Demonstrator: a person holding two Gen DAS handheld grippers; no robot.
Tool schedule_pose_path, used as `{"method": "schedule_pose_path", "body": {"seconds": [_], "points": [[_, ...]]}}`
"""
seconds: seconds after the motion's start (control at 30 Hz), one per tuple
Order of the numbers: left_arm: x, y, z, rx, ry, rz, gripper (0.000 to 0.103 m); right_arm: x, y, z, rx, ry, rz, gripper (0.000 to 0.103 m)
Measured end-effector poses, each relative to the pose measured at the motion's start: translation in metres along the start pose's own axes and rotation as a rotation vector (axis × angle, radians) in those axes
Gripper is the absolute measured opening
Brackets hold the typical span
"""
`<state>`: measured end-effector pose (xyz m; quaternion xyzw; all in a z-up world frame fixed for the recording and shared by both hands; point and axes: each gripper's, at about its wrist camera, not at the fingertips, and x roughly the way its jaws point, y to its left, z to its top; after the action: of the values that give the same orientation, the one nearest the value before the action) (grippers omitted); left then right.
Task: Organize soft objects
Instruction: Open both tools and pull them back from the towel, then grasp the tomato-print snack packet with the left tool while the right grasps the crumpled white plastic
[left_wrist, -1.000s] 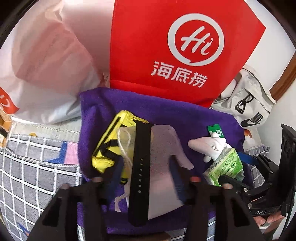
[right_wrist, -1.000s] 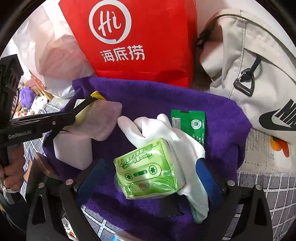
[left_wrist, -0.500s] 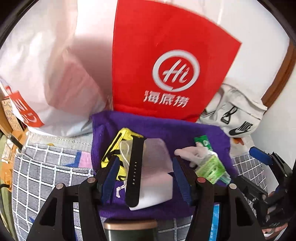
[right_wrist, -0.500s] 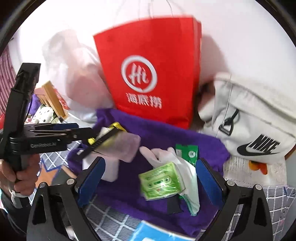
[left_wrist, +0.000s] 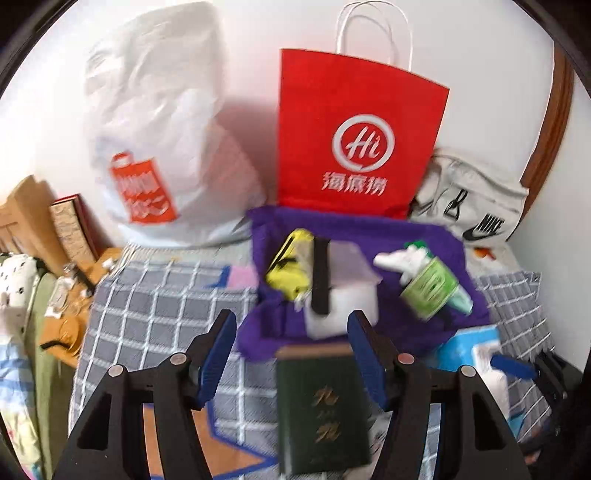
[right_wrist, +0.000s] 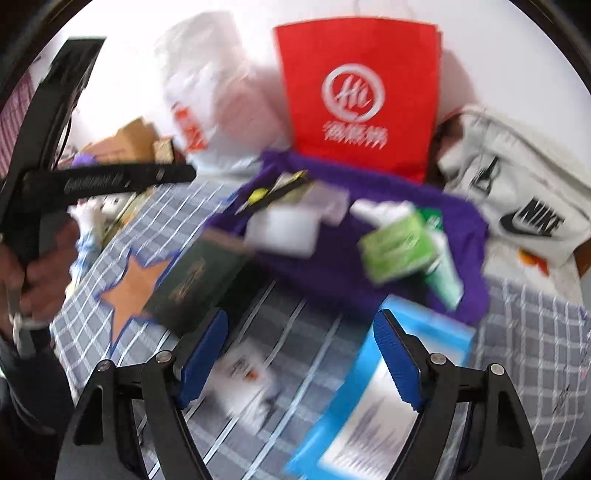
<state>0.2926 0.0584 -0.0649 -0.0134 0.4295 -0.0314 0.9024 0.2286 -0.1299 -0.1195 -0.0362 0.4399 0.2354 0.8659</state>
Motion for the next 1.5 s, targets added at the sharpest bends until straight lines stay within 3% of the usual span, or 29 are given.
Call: {"method": "schedule_pose_path", "body": {"seconds": [0.23, 0.53, 0.67, 0.77, 0.87, 1.17, 1.5], "points": [[-0.014, 0.018, -0.043, -0.003, 0.013, -0.016, 0.061, 0.020, 0.052, -0.041, -0.077, 0.043, 0.060, 0.082], [-0.008, 0.043, -0.076, -0.045, 0.052, -0.030, 0.061, 0.060, 0.076, -0.051, -0.143, 0.073, 0.037, 0.082], [-0.010, 0.051, -0.087, -0.045, 0.054, -0.019, 0.061, 0.078, 0.080, -0.059, -0.190, 0.118, -0.029, 0.062], [-0.012, 0.057, -0.096, -0.059, 0.067, -0.004, 0.061, 0.069, 0.080, -0.062, -0.218, 0.103, -0.042, 0.028], [-0.014, 0.058, -0.105, -0.074, 0.074, 0.005, 0.061, 0.054, 0.072, -0.064, -0.167, 0.091, 0.056, 0.027], [-0.012, 0.028, -0.139, -0.080, 0.123, -0.024, 0.061, 0.012, 0.058, -0.091, -0.104, 0.055, 0.171, 0.027], [-0.002, -0.032, -0.156, 0.004, 0.147, -0.100, 0.061, -0.036, -0.001, -0.135, -0.003, 0.022, 0.028, 0.027]]}}
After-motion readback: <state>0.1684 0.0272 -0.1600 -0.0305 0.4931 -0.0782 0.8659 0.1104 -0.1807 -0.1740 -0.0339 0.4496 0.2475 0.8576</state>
